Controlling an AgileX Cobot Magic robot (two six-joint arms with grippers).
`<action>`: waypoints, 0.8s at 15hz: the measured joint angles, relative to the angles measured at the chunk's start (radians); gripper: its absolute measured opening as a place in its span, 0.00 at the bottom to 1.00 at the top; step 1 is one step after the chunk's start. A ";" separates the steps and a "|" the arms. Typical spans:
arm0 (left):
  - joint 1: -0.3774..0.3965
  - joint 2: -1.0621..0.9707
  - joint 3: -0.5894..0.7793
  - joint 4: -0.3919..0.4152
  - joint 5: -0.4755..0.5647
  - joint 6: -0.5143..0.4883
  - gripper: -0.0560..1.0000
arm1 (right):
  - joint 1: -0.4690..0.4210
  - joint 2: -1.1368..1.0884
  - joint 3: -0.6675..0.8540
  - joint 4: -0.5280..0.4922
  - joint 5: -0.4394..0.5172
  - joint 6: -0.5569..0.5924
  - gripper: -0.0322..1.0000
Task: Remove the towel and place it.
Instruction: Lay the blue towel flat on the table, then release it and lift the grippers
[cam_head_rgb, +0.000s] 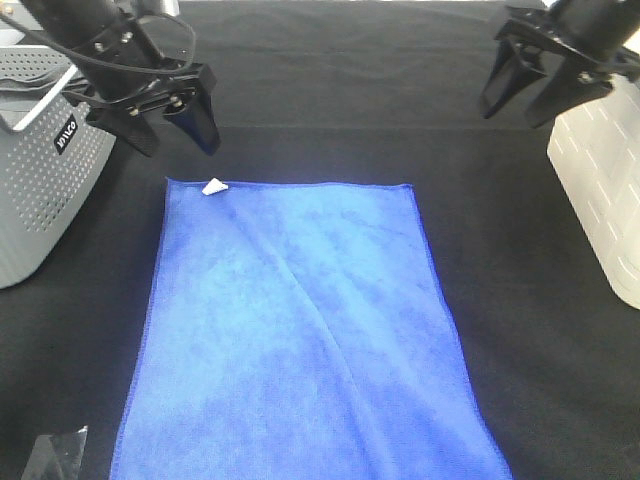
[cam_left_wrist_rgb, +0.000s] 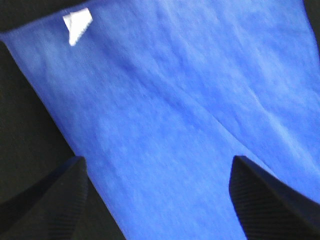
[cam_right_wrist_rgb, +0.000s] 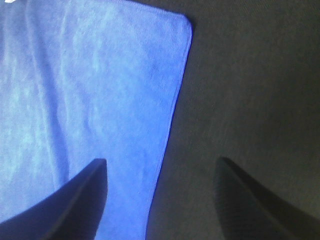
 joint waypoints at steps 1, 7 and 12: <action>0.005 0.060 -0.070 0.015 0.022 -0.021 0.76 | 0.000 0.063 -0.070 0.000 0.034 -0.001 0.64; 0.078 0.346 -0.364 0.114 0.142 -0.090 0.76 | 0.000 0.328 -0.348 0.000 0.072 0.000 0.64; 0.123 0.400 -0.375 0.083 0.152 -0.058 0.76 | 0.000 0.491 -0.422 0.004 0.077 0.000 0.64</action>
